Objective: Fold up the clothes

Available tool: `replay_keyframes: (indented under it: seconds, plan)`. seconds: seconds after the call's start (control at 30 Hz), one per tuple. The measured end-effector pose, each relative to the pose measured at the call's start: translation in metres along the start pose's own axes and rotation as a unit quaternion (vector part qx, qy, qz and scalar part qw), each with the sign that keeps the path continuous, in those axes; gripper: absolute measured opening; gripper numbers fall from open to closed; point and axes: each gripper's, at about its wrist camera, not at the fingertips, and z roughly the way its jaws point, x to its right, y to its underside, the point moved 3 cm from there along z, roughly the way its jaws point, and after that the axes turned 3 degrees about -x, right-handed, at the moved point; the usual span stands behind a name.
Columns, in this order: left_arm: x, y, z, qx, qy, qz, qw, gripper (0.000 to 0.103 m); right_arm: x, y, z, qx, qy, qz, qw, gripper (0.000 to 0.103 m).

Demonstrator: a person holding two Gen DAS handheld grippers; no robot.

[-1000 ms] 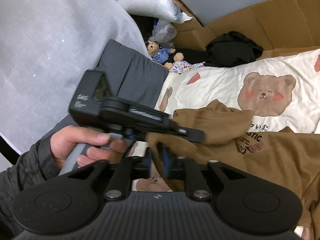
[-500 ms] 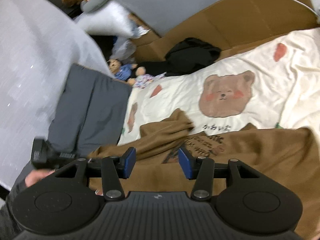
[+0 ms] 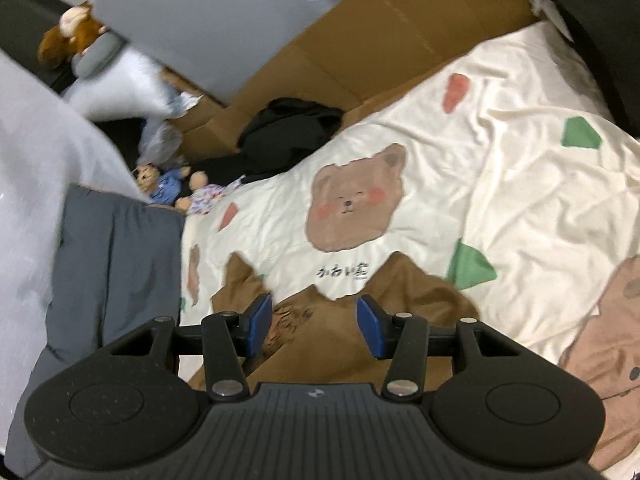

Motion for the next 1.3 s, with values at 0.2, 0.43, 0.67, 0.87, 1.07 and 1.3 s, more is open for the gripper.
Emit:
replay_keyframes:
  seconds: [0.2, 0.43, 0.67, 0.87, 1.07, 1.3]
  plan:
    - [-0.025, 0.021, -0.014, 0.004, -0.007, -0.016, 0.9998, 0.007, 0.012, 0.002, 0.005, -0.002, 0.022, 0.007, 1.000, 0.052]
    - [-0.018, 0.018, -0.035, 0.035, -0.010, -0.009, 0.9993, 0.028, 0.024, 0.006, 0.013, -0.013, 0.040, 0.008, 0.999, 0.052]
    - [0.027, -0.011, -0.043, 0.049, 0.017, 0.034, 0.9981, 0.048, 0.030, 0.008, 0.015, -0.016, 0.059, -0.002, 0.998, 0.052]
    - [0.073, -0.030, -0.019, 0.043, 0.011, 0.072, 0.9964, 0.056, 0.038, 0.008, 0.011, -0.016, 0.074, -0.005, 0.997, 0.052]
    - [0.115, -0.046, 0.020, 0.032, 0.009, 0.093, 0.9951, 0.061, 0.047, 0.005, 0.007, -0.014, 0.077, 0.008, 0.997, 0.052]
    - [0.164, -0.058, 0.063, 0.014, 0.008, 0.118, 0.9928, 0.071, 0.047, 0.001, 0.007, -0.014, 0.081, -0.001, 0.997, 0.052]
